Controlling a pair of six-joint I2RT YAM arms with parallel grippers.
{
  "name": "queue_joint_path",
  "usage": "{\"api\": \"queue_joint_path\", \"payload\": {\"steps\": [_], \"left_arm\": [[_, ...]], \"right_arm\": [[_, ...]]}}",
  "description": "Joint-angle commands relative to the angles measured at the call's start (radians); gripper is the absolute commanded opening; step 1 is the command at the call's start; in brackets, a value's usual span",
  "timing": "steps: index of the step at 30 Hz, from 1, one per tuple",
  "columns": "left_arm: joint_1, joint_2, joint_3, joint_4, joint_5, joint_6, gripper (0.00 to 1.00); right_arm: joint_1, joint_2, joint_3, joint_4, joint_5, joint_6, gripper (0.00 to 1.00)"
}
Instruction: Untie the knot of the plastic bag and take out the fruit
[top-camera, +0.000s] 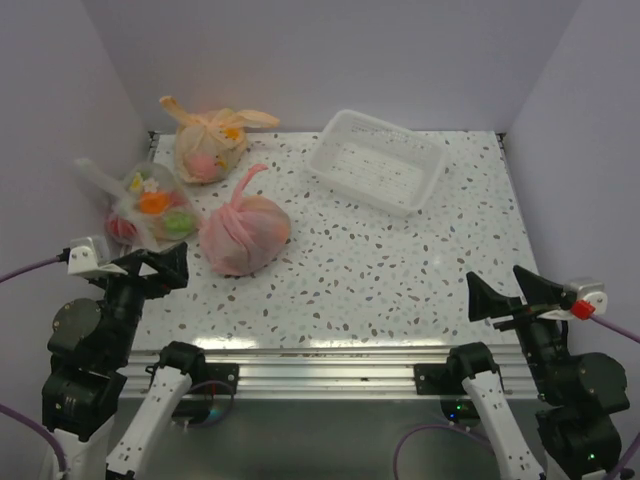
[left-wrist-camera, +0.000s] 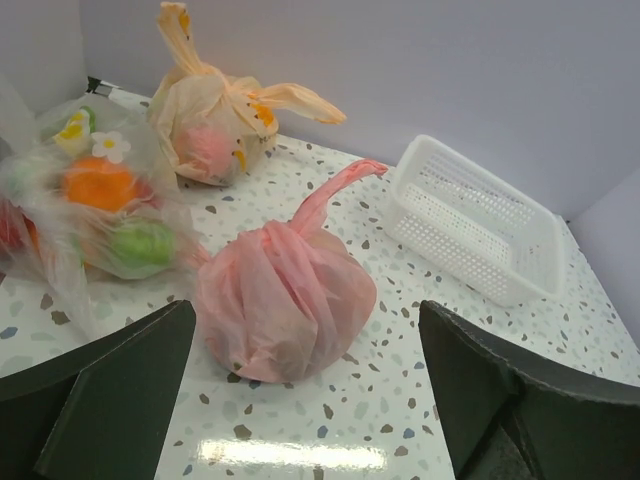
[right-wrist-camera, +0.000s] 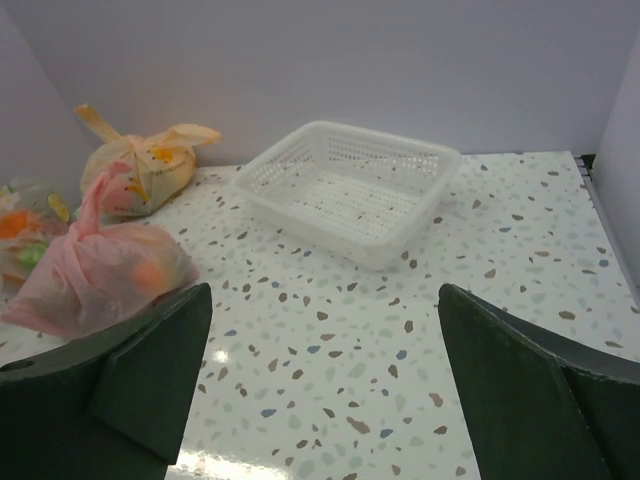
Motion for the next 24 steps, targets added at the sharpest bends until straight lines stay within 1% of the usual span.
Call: {"api": "queue_joint_path", "payload": {"steps": [1, 6, 12, 13, 15, 16, 18, 19, 21, 22, 24], "left_arm": [[-0.005, 0.038, 0.012, 0.002, 0.017, -0.017, 1.0], [-0.005, 0.122, 0.026, 0.02, 0.049, -0.029, 1.0], [-0.005, 0.327, 0.051, 0.066, 0.095, -0.066, 1.0], [-0.005, 0.395, 0.067, 0.09, 0.098, -0.072, 1.0], [-0.005, 0.47, 0.112, 0.136, 0.104, -0.073, 1.0], [-0.006, 0.546, 0.129, 0.152, 0.1, -0.083, 1.0], [-0.005, 0.62, 0.193, 0.183, 0.096, -0.09, 1.0], [-0.005, 0.688, 0.209, 0.231, 0.092, -0.09, 1.0], [0.0, 0.751, 0.247, 0.313, 0.054, -0.089, 1.0], [0.006, 0.815, 0.259, 0.34, 0.047, -0.084, 1.0], [0.059, 0.881, 0.291, 0.409, 0.063, -0.09, 1.0]], "right_arm": [[-0.001, 0.026, -0.015, 0.048, -0.024, 0.026, 0.99], [-0.001, 0.029, -0.056, 0.077, -0.041, 0.065, 0.99], [-0.001, 0.03, -0.099, 0.101, -0.097, 0.096, 0.99], [-0.001, 0.029, -0.104, 0.102, -0.105, 0.096, 0.99], [-0.001, 0.02, -0.115, 0.106, -0.1, 0.099, 0.99], [0.001, 0.018, -0.122, 0.109, -0.102, 0.101, 0.99], [0.006, 0.017, -0.125, 0.112, -0.104, 0.101, 0.99], [0.007, 0.017, -0.129, 0.114, -0.107, 0.102, 0.99], [0.012, 0.017, -0.135, 0.117, -0.113, 0.105, 0.99], [0.012, 0.017, -0.135, 0.118, -0.116, 0.109, 0.99], [0.013, 0.018, -0.136, 0.126, -0.128, 0.113, 0.99]]}}
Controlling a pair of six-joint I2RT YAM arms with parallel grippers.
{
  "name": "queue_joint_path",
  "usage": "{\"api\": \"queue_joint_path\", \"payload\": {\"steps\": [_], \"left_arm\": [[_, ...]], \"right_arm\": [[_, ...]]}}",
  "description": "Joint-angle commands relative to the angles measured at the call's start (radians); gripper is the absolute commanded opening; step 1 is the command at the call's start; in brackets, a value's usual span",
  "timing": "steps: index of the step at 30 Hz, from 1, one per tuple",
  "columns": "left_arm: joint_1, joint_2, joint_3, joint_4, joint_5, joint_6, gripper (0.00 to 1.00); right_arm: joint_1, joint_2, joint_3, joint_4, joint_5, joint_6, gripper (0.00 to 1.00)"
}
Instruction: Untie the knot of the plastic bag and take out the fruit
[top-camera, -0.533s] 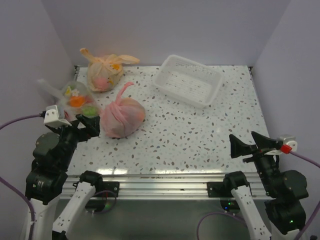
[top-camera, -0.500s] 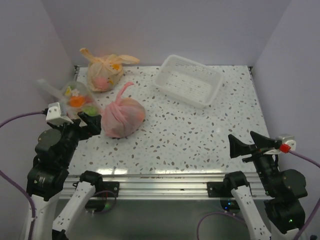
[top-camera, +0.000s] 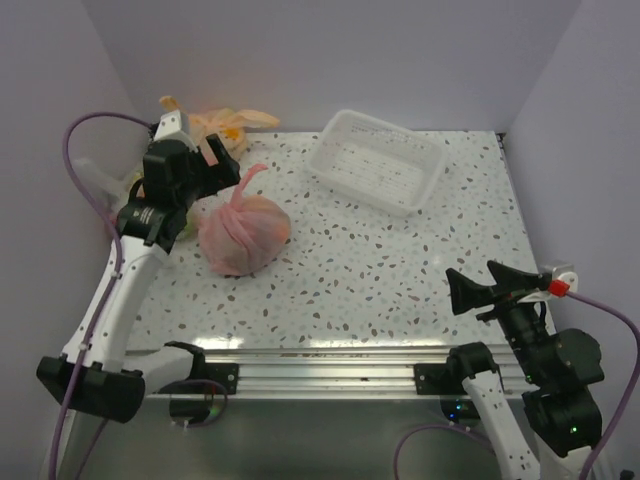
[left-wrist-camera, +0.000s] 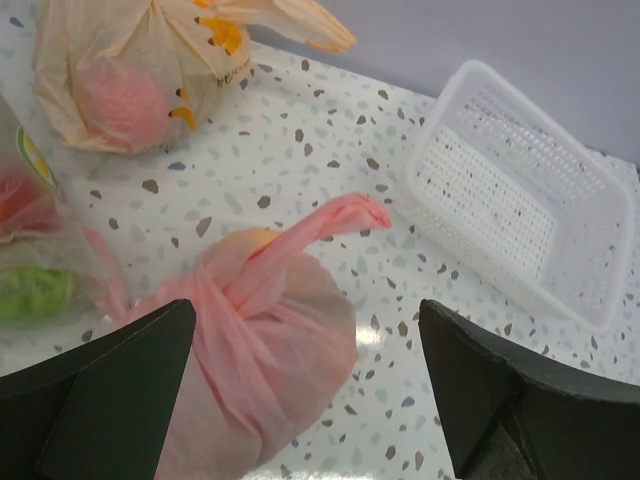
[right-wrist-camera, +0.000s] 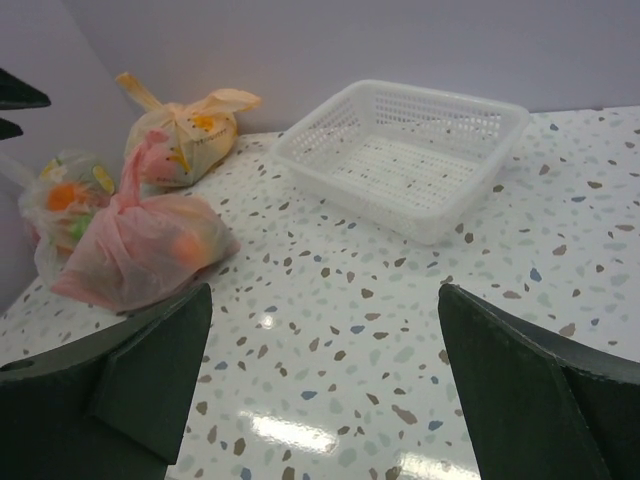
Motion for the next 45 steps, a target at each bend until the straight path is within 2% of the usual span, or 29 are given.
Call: {"api": "queue_joint_path", "payload": {"steps": [1, 3, 9, 15, 24, 28, 31, 32, 34, 35, 38, 45], "left_arm": [[0.068, 0.132, 0.08, 0.205, -0.002, -0.041, 1.0], [0.134, 0.218, 0.091, 0.29, 0.001, -0.069, 1.0], [0.18, 0.405, 0.139, 0.55, -0.12, 0.014, 1.0], [0.227, 0.688, 0.287, 0.662, -0.183, 0.117, 1.0], [0.281, 1.054, 0.538, 0.569, -0.198, 0.118, 1.0], [0.295, 1.126, 0.568, 0.569, -0.18, 0.108, 0.98], [0.304, 1.134, 0.566, 0.596, -0.156, 0.108, 0.77], [0.306, 1.128, 0.555, 0.61, -0.14, 0.105, 0.56], [0.307, 1.1, 0.536, 0.673, -0.099, 0.101, 0.39], [0.307, 1.09, 0.517, 0.694, -0.085, 0.101, 0.22], [0.307, 1.048, 0.497, 0.759, -0.033, 0.095, 0.0], [0.306, 0.89, 0.446, 0.929, 0.122, 0.016, 0.0]], "right_arm": [[0.007, 0.017, -0.007, 0.06, -0.038, 0.022, 0.99], [0.006, 0.021, -0.007, 0.062, -0.047, 0.021, 0.99], [0.015, 0.043, -0.01, 0.074, -0.078, 0.007, 0.99], [0.016, 0.075, -0.015, 0.077, -0.127, -0.005, 0.99], [0.018, 0.104, -0.03, 0.074, -0.15, -0.005, 0.99], [0.018, 0.121, -0.031, 0.066, -0.138, -0.019, 0.99], [0.019, 0.128, -0.024, 0.065, -0.138, -0.031, 0.99], [0.019, 0.132, -0.021, 0.065, -0.136, -0.034, 0.99], [0.018, 0.136, -0.019, 0.065, -0.133, -0.037, 0.99], [0.018, 0.138, -0.018, 0.066, -0.13, -0.039, 0.99], [0.019, 0.136, -0.01, 0.065, -0.135, -0.039, 0.99], [0.018, 0.125, 0.027, 0.017, -0.136, -0.053, 0.99]]}}
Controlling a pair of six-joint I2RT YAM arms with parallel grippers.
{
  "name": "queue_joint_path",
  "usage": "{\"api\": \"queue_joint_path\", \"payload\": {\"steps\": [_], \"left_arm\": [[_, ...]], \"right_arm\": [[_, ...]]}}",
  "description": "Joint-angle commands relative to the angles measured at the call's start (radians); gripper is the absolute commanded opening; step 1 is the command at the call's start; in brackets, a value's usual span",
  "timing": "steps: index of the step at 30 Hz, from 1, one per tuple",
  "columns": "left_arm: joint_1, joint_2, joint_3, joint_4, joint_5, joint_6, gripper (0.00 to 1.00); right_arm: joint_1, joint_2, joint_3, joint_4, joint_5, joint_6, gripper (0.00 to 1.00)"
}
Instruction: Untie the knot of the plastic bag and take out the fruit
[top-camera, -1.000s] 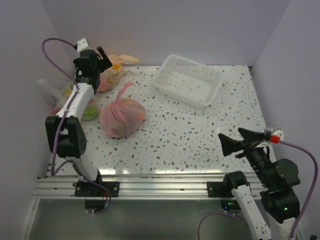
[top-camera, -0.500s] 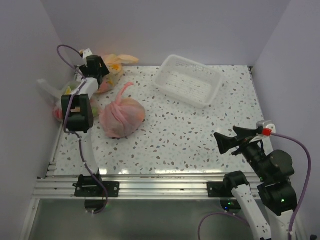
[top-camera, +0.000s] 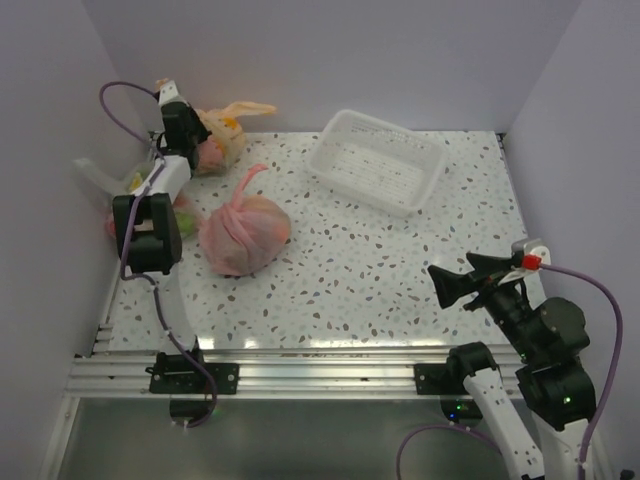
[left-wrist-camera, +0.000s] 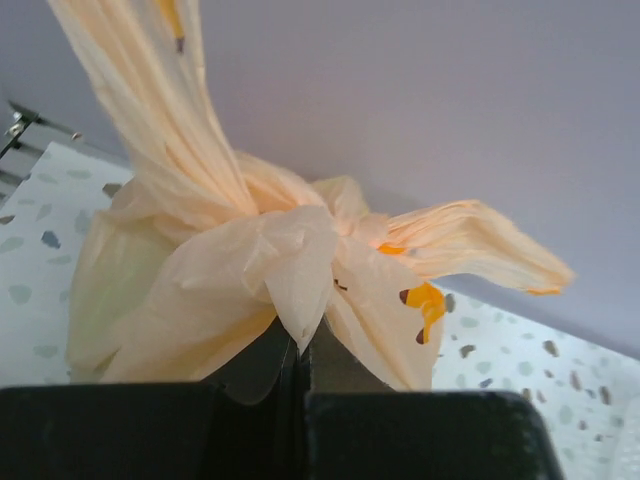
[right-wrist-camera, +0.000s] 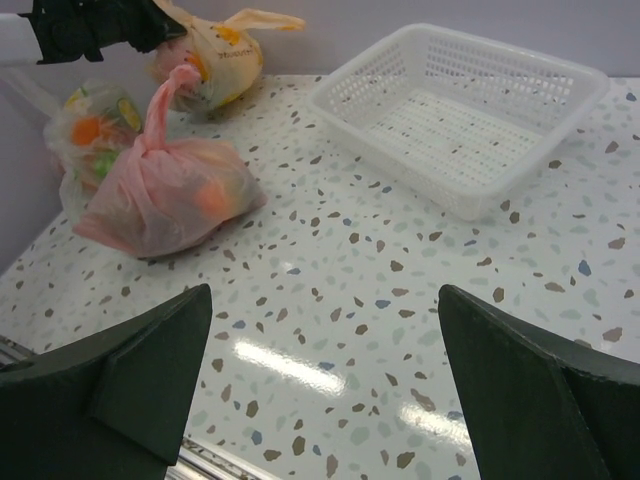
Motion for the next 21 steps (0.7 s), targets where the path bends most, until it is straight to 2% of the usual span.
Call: {"api": "queue_joint_path", "payload": {"steps": [1, 6, 12, 21], "left_arm": [[0.004, -0.166, 0.016, 0.207, 0.103, -0.075, 0.0], [-0.024, -0.264, 0.067, 0.168, 0.189, -0.105, 0.0], [-0.128, -0.405, 0.085, 0.056, 0.275, -0.1, 0.0], [-0.436, -0.605, -0.036, -0.085, 0.349, -0.126, 0.0]], "right_arm": [[0.002, -0.004, 0.044, -0.019, -0.01, -0.02, 0.99], [0.0, -0.022, 0.061, -0.035, -0.032, -0.005, 0.99], [0.003, -0.036, 0.112, -0.061, -0.027, -0.003, 0.99], [0.002, -0.015, 0.231, -0.092, -0.02, 0.011, 0.99]]}}
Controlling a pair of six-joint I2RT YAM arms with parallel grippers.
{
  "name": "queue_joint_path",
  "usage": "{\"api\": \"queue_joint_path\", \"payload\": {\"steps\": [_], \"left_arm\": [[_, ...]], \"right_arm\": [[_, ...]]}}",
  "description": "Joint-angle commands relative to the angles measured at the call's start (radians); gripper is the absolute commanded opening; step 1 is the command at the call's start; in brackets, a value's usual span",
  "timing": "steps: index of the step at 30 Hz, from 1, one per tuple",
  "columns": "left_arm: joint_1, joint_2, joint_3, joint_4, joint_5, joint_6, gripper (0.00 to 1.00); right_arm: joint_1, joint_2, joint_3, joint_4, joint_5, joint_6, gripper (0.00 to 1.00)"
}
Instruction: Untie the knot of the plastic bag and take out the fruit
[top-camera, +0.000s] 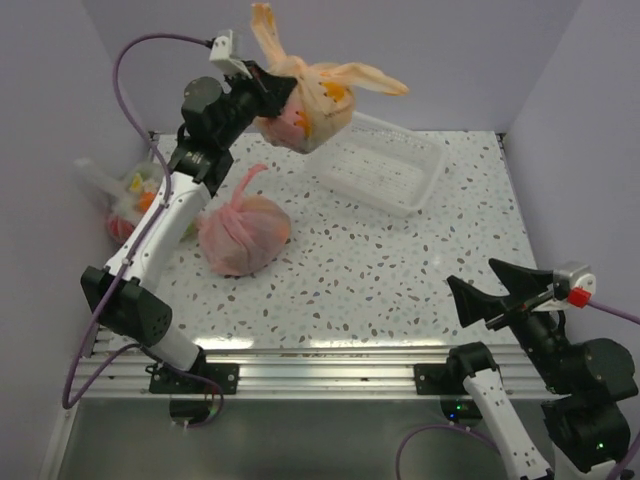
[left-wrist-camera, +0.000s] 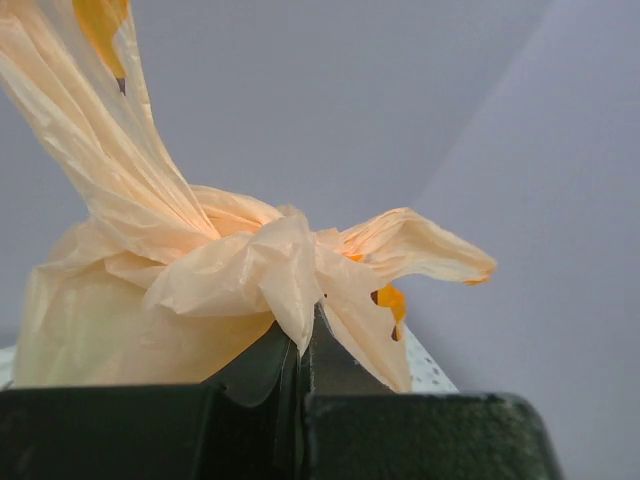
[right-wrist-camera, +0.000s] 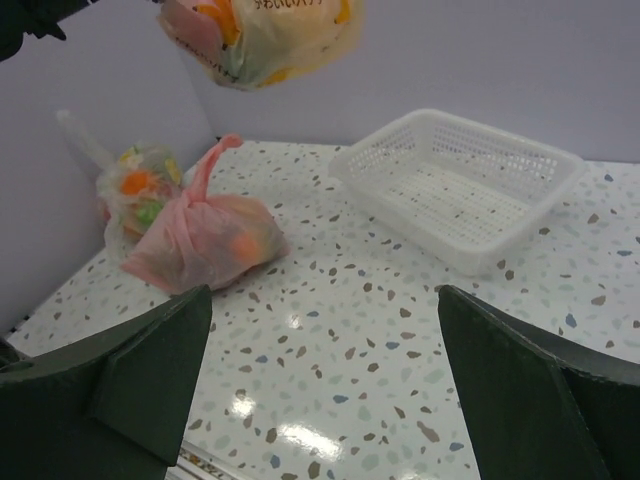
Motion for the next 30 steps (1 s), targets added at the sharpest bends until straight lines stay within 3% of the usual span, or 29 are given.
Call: {"api": "queue_joint_path", "payload": {"steps": [1, 7, 12, 16, 23, 27, 30], "left_arm": [[-0.132, -0.081, -0.032, -0.03, 0.058, -0.015, 0.0], [-0.352, -0.124, -0.138, -0.084, 0.1, 0.034, 0.0], [-0.485, -0.11, -0.302, -0.021, 0.104, 0.066, 0.0], [-0.55, -0.099, -0.422, 0.002, 0.084, 0.121, 0.0], [-0.597, -0.208, -0.783, 0.05, -0.007, 0.126, 0.0], [-0.605, -0.329, -0.9, -0.008, -0.08, 0.112, 0.1], [-0.603, -0.45, -0.98, -0.031, -0.126, 0.077, 0.39]], "right_arm": [[0.001, 0.02, 0.069, -0.024, -0.015, 0.01, 0.99], [0.003, 0.075, 0.123, -0.111, -0.005, -0.024, 0.99], [0.003, 0.098, 0.123, -0.144, -0.024, -0.024, 0.99], [0.001, 0.122, 0.132, -0.177, -0.041, -0.015, 0.99], [0.001, 0.136, 0.042, -0.225, -0.015, -0.001, 0.99], [0.001, 0.161, -0.053, -0.169, -0.074, 0.048, 0.99], [0.003, 0.213, -0.104, -0.101, -0.163, 0.083, 0.99]]}}
